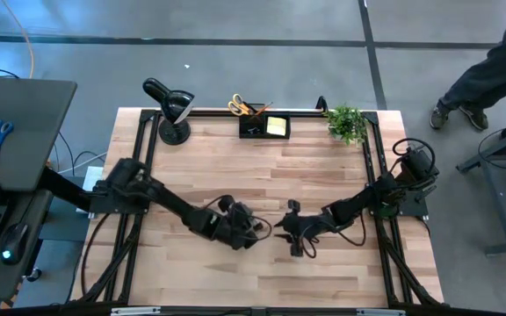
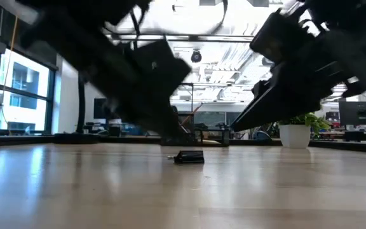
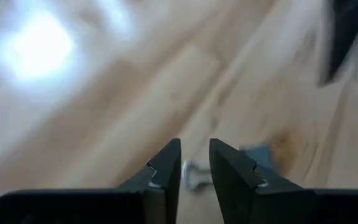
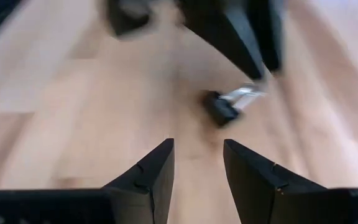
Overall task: Pick and place office supplies into organizer
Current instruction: Put the black binder clip into the black desk organizer
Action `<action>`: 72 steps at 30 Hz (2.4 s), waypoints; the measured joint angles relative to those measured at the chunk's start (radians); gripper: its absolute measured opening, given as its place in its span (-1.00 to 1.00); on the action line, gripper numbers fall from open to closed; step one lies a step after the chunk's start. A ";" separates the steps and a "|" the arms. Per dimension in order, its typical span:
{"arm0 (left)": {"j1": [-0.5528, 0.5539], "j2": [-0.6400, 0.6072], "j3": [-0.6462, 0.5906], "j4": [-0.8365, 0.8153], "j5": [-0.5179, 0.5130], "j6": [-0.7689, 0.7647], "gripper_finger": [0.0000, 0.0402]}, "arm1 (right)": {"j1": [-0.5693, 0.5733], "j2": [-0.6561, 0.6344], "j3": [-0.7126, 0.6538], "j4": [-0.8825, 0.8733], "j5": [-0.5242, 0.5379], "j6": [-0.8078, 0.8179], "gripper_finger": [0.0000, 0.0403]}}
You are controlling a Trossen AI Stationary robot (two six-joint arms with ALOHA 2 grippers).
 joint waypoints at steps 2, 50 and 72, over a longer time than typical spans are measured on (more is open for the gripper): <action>-0.002 -0.046 0.003 -0.071 -0.040 -0.002 -0.63 | 0.000 0.000 0.000 -0.014 0.053 0.038 -0.34; -0.234 -0.341 -0.392 0.557 0.340 0.507 -0.63 | 0.080 0.370 0.516 -0.453 0.558 0.552 0.52; -0.234 -0.341 -0.392 0.549 0.355 0.410 -0.63 | 0.081 0.443 0.517 -0.441 0.592 0.652 0.43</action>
